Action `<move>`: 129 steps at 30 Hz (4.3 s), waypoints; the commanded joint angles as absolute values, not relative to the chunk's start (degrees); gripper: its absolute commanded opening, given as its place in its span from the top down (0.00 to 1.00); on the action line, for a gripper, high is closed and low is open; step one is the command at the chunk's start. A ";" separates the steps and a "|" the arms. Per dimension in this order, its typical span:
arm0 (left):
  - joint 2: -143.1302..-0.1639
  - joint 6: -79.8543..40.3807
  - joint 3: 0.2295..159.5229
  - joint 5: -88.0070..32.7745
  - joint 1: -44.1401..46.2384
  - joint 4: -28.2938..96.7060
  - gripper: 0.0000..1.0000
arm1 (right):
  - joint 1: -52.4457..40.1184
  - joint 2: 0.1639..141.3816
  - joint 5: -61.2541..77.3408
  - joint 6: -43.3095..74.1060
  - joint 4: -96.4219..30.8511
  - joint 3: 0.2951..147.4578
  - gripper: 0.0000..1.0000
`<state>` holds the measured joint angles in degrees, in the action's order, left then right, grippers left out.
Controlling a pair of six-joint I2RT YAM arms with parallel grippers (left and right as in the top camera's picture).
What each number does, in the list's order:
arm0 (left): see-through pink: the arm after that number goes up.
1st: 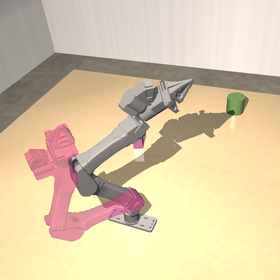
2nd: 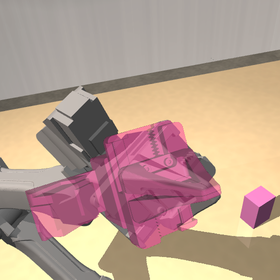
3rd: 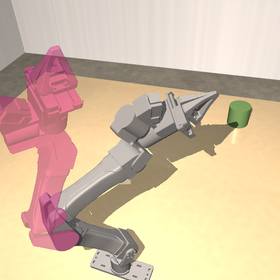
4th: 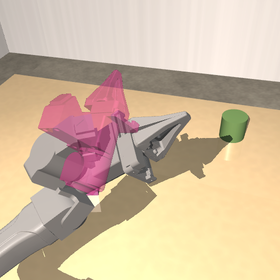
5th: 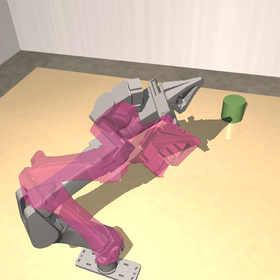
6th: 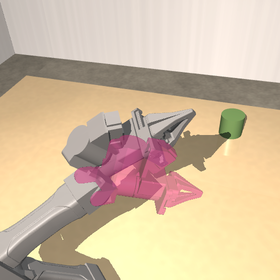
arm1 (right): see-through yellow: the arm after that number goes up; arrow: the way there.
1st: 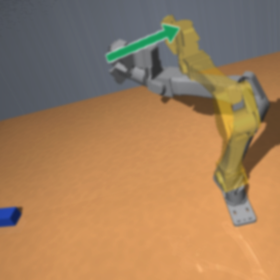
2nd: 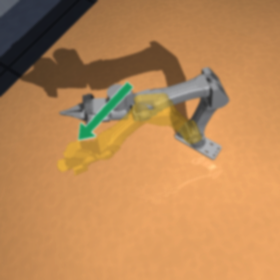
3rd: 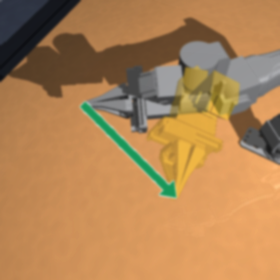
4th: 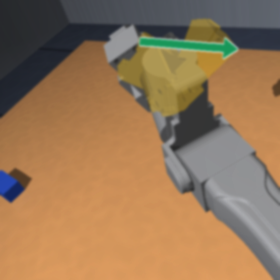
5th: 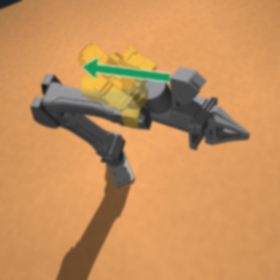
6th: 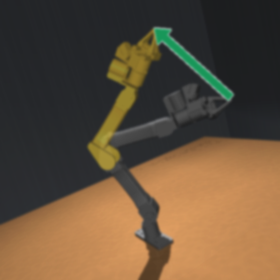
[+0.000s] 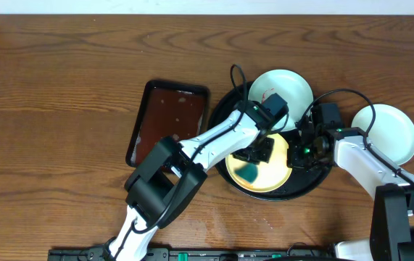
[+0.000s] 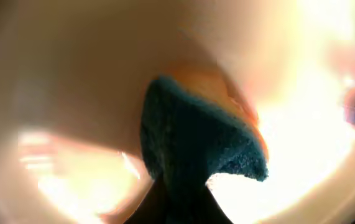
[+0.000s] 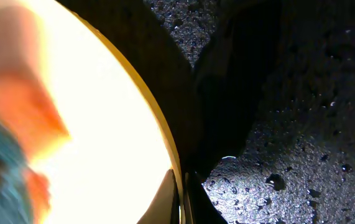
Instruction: Clean dirty plates on tray and stack at the side
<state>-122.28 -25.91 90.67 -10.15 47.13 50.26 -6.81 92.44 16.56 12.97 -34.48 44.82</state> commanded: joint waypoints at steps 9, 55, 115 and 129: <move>-124.68 -27.05 90.19 29.28 45.82 51.27 0.93 | -6.81 93.76 13.54 13.23 -34.46 44.16 0.99; -125.16 -26.37 89.47 -20.36 48.18 40.38 0.92 | -6.81 93.76 13.56 13.23 -34.72 44.16 0.99; -103.68 -18.59 85.76 -4.54 17.69 61.34 0.54 | -18.85 65.36 -15.59 18.57 -38.89 44.23 0.99; -91.83 -18.39 85.76 -5.02 17.69 64.20 0.49 | -40.34 61.08 -44.01 13.06 -39.16 44.23 0.99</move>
